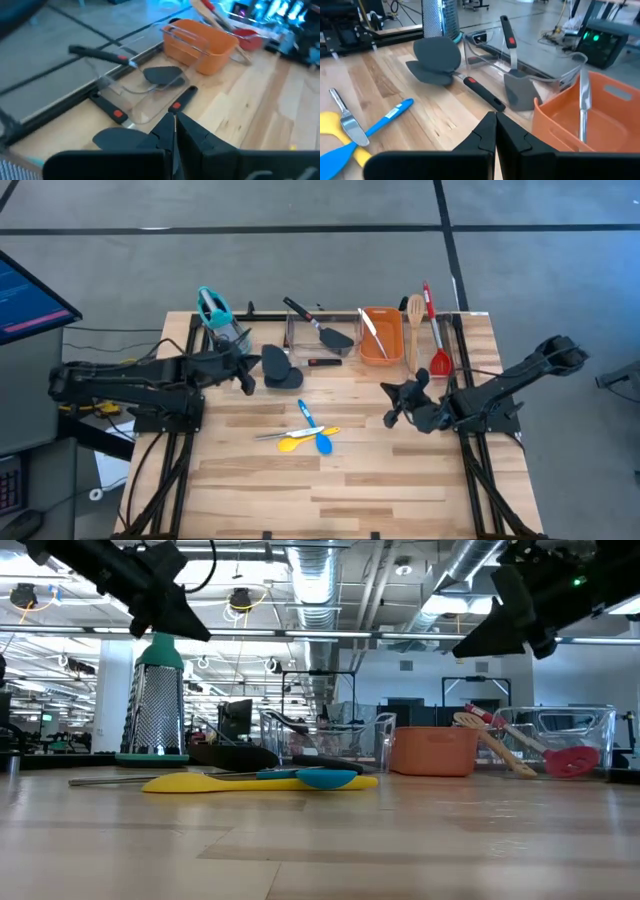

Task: Pick & Place Kitchen Items
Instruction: Put the top scraper spatula in the left transparent bin

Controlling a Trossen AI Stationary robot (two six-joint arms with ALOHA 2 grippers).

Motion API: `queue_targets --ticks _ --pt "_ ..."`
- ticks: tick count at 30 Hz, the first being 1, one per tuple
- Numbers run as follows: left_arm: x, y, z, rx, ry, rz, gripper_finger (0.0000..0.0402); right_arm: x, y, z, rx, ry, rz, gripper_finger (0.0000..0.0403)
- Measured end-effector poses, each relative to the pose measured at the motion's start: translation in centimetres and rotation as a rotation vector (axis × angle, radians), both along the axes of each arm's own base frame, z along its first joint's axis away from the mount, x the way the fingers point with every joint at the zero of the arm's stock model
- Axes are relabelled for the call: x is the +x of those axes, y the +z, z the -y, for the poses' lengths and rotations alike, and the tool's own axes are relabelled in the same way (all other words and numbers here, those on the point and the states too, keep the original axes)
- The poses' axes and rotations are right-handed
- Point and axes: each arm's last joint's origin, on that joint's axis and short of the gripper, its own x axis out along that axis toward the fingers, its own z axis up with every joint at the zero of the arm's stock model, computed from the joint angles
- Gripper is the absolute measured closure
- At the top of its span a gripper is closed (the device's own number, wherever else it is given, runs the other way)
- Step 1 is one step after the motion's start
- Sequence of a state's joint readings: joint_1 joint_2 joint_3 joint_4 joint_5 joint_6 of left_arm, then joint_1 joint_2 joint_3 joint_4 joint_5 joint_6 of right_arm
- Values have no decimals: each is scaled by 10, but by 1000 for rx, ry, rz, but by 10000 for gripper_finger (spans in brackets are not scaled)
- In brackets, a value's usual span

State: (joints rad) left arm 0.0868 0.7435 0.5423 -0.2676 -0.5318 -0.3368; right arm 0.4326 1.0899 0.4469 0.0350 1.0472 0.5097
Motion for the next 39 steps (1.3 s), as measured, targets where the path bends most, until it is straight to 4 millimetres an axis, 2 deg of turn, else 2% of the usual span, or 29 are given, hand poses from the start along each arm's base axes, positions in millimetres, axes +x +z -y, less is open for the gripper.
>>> queue_targets --ticks 9,14,24,31,39 --pt "0 -14 -12 -291 159 55 398 0 2 -14 -93 51 -8 402" --pt "3 -21 -20 -374 260 79 386 -2 2 -19 -112 83 -22 402" --pt "19 -46 -31 -528 364 15 295 -3 2 -21 -130 103 -38 402" --pt "24 -61 -41 -553 443 -35 228 -3 2 -21 -130 103 -39 402" --pt "32 -70 -55 -641 482 11 192 -3 1 -21 -132 103 -43 402"
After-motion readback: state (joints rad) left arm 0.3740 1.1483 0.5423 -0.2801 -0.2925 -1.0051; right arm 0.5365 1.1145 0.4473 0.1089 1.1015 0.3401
